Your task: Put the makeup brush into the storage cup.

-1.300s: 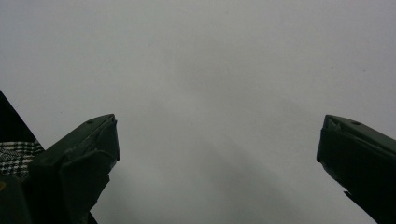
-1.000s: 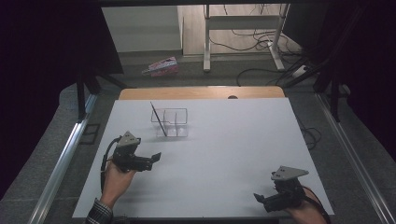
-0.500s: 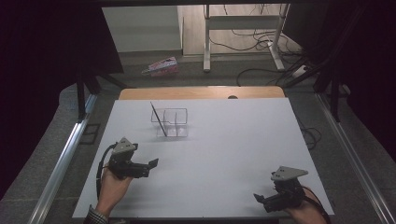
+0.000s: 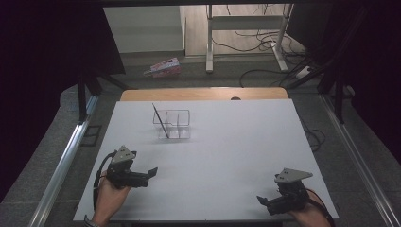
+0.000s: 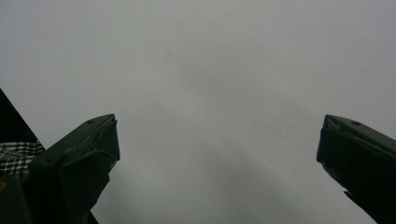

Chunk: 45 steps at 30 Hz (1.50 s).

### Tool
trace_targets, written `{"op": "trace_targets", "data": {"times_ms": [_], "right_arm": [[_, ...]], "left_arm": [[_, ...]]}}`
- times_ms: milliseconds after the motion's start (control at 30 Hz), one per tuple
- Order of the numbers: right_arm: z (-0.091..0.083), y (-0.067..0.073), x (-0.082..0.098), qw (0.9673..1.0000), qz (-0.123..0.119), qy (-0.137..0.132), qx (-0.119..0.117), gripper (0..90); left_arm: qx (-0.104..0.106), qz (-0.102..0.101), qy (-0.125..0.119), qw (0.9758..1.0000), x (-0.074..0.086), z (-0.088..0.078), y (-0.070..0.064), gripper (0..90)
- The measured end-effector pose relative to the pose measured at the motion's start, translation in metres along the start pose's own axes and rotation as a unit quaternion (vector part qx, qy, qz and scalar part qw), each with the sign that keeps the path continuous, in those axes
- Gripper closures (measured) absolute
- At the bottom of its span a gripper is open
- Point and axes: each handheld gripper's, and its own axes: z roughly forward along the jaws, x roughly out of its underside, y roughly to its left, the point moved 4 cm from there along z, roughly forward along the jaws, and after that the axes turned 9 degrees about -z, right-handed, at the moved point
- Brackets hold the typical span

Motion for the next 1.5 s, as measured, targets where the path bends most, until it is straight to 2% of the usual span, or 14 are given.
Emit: {"op": "trace_targets", "data": {"times_ms": [900, 1500], "right_arm": [[0.0, 0.0, 0.0, 1.0, 0.0, 0.001, 0.001, 0.0], [-0.001, -0.001, 0.0, 1.0, 0.003, -0.001, 0.004, 0.0]], "left_arm": [[-0.022, 0.011, 0.005, 0.9997, 0.023, -0.021, -0.004, 0.0], [-0.042, 0.008, 0.003, 0.9991, 0.039, -0.036, 0.0, 0.0]]}}
